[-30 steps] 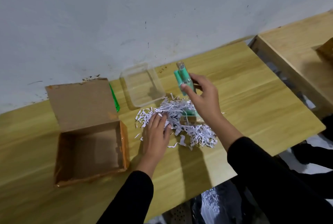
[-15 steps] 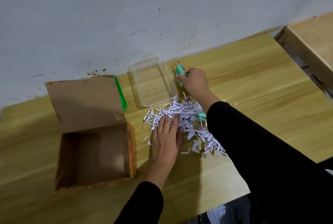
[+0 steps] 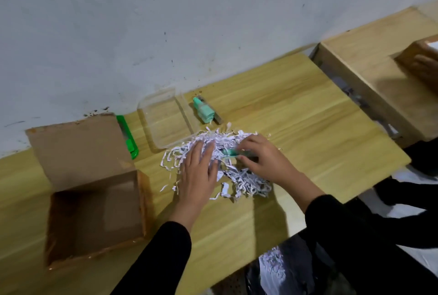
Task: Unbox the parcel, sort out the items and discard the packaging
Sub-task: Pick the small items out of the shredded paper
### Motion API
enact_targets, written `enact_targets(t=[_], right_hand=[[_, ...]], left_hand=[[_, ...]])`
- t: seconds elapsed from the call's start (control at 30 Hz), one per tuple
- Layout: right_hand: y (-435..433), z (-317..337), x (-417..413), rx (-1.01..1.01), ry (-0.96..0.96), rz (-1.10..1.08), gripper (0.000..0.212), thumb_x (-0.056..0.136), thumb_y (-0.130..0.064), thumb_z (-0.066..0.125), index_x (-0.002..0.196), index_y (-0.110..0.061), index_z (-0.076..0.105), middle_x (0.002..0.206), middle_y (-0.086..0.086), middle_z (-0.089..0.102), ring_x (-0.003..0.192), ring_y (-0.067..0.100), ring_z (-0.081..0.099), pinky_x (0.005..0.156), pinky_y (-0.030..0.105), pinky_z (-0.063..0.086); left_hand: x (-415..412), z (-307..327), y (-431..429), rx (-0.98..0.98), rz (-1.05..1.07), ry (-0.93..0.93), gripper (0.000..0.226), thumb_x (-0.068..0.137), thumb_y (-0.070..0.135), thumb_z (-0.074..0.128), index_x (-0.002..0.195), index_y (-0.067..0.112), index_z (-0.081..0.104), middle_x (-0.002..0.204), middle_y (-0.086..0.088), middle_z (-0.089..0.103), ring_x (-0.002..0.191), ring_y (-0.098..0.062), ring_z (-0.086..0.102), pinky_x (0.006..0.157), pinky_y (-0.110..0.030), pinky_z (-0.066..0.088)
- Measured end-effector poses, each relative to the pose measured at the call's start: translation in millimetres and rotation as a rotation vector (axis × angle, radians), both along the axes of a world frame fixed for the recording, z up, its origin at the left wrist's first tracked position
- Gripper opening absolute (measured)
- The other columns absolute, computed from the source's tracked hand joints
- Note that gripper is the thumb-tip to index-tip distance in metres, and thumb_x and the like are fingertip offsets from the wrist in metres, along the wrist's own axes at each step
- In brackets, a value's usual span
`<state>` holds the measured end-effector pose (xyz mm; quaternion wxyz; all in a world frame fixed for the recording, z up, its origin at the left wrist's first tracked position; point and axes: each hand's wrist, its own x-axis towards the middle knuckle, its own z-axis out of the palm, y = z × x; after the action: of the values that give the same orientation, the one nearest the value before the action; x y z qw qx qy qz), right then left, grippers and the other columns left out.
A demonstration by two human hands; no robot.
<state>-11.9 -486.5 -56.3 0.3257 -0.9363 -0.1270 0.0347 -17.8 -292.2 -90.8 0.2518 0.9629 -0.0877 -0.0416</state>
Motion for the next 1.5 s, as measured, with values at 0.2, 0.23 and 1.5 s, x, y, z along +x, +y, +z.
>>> enact_targets(t=[0.2,0.23,1.5], right_hand=[[-17,-3,-17,0.031,0.111,-0.132,0.040,0.083,-0.034,0.065,0.118,-0.016,0.059,0.120,0.004,0.056,0.113,0.018,0.049,0.098,0.036,0.044],[-19,-3,-18,0.032,0.170,-0.155,0.047,0.082,-0.039,0.064,0.123,-0.017,0.055,0.127,0.005,0.053,0.119,0.020,0.046,0.102,0.034,0.039],[0,2,6,-0.080,0.124,0.058,0.060,0.071,-0.024,0.077,0.124,-0.011,0.053,0.121,0.009,0.050,0.114,0.023,0.046,0.095,0.037,0.044]], left_hand=[[-1,-3,8,0.117,-0.020,0.074,0.048,0.098,0.034,0.034,0.145,0.025,0.026,0.153,-0.005,0.026,0.144,-0.022,0.016,0.113,-0.041,0.021],[-3,-3,9,0.121,-0.015,0.074,0.049,0.097,0.036,0.032,0.145,0.024,0.027,0.153,-0.005,0.027,0.144,-0.022,0.017,0.113,-0.041,0.021],[-21,-1,15,0.130,0.055,0.095,0.050,0.098,0.035,0.034,0.145,0.025,0.024,0.155,-0.001,0.023,0.145,-0.018,0.012,0.114,-0.039,0.017]])
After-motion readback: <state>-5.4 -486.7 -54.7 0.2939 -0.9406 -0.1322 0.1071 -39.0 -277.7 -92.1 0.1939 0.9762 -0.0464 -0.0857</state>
